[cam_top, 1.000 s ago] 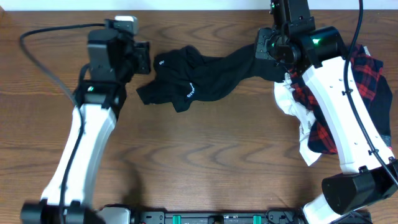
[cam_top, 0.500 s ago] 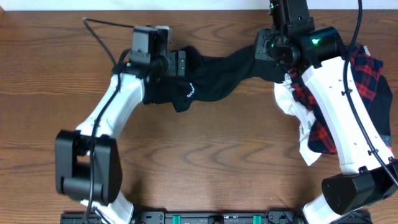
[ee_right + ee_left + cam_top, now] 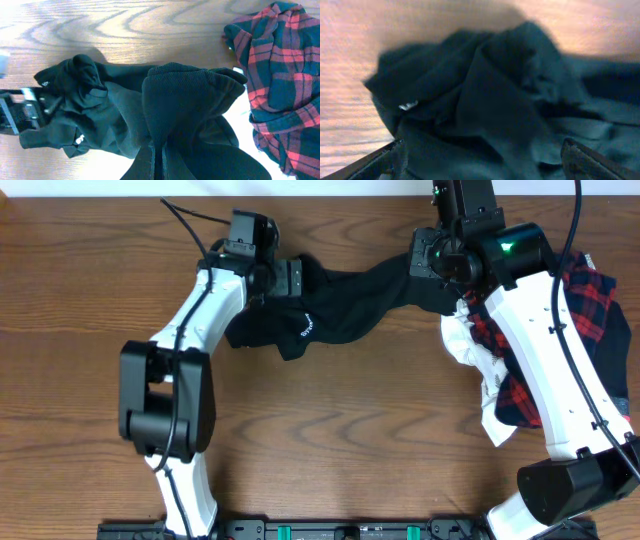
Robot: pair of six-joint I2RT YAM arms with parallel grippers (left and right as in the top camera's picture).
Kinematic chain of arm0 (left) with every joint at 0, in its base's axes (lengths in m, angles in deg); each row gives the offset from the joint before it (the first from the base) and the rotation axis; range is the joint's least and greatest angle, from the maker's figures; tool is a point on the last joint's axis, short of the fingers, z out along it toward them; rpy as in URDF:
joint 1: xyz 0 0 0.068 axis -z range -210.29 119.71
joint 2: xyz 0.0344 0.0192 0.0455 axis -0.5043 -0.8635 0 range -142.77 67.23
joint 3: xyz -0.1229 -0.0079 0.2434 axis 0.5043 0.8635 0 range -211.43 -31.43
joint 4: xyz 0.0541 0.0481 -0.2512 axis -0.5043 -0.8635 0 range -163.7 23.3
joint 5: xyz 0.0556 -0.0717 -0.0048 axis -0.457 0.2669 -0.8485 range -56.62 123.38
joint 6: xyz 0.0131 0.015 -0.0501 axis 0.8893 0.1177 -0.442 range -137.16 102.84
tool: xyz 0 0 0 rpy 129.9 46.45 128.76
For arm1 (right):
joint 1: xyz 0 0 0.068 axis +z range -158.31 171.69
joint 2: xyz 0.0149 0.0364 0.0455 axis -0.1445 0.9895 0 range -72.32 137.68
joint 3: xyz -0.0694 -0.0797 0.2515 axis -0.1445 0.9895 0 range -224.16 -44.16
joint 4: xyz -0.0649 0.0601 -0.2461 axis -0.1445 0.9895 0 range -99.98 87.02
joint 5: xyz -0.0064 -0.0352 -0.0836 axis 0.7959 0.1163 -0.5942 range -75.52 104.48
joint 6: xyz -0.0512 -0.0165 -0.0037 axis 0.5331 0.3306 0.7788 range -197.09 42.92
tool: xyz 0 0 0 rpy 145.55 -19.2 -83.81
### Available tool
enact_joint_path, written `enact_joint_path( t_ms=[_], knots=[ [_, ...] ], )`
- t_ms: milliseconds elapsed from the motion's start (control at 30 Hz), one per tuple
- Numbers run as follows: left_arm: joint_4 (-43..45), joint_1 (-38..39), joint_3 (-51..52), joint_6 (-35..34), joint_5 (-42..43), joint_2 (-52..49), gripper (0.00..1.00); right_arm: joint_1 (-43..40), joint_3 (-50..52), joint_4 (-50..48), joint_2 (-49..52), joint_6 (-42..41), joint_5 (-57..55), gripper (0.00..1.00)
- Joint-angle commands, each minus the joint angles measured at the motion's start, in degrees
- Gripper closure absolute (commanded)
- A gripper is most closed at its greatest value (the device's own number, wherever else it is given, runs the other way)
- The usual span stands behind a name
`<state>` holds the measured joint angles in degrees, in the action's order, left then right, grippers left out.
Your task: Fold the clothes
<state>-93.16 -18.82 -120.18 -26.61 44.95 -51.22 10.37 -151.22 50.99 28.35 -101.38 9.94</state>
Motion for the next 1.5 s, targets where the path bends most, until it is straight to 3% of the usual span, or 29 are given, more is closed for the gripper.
enact_joint_path(
  t_ms=[0,1000,1033,1133,1167,1267,1300,1467],
  knots=[
    [-0.3,0.0,-0.9,-1.0,-1.0,-1.5,0.02,0.6,0.0,-0.1,-0.9,0.8,-0.6,0.99],
    [4.2,2.5,-0.9,-0.3,-5.6,-5.7,0.01,0.6,0.0,-0.1,-0.9,0.8,-0.6,0.99],
    [4.3,2.5,-0.9,-0.3,-5.6,-5.7,0.05,0.6,0.0,-0.1,-0.9,0.8,-0.6,0.99],
    [4.3,2.5,-0.9,-0.3,-5.6,-5.7,0.43,0.6,0.0,-0.1,-0.9,0.8,-0.6,0.99],
    [4.3,2.5,-0.9,-0.3,-5.6,-5.7,0.61,0.6,0.0,-0.1,-0.9,0.8,-0.6,0.99],
    [4.3,2.5,-0.9,-0.3,-5.6,-5.5,0.9,0.6,0.0,-0.1,-0.9,0.8,-0.8,0.99],
    [4.3,2.5,-0.9,-0.3,-5.6,-5.3,0.94,0.6,0.0,-0.1,-0.9,0.8,-1.0,0.99],
    [4.7,2.5,-0.9,-0.3,-5.7,-3.5,0.94,0.6,0.0,-0.1,-0.9,0.7,-1.3,0.99]
  ],
)
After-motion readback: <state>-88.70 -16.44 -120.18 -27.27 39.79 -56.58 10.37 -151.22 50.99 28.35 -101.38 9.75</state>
